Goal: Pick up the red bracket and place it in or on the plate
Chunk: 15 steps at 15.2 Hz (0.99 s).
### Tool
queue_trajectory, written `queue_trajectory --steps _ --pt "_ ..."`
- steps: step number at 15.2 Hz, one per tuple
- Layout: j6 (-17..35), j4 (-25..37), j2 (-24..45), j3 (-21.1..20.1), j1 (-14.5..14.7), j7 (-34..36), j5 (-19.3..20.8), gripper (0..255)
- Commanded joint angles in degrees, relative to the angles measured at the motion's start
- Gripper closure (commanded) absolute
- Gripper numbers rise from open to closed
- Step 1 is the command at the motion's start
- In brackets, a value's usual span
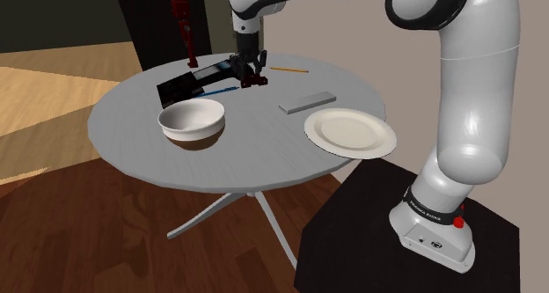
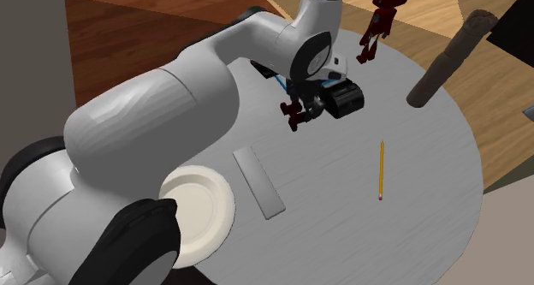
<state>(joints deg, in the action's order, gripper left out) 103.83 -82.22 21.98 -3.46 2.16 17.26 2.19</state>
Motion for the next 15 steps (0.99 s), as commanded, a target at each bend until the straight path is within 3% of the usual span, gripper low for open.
queue_trajectory --steps 1,10,15 --pt "-1.5 1.5 0.0 0.0 0.0 -0.1 0.0 255" --pt "-8.3 8.7 0.4 0.0 0.1 -0.2 0.0 255" --pt "-2.6 -10.7 -13.3 -0.3 0.0 0.2 -0.8 255"
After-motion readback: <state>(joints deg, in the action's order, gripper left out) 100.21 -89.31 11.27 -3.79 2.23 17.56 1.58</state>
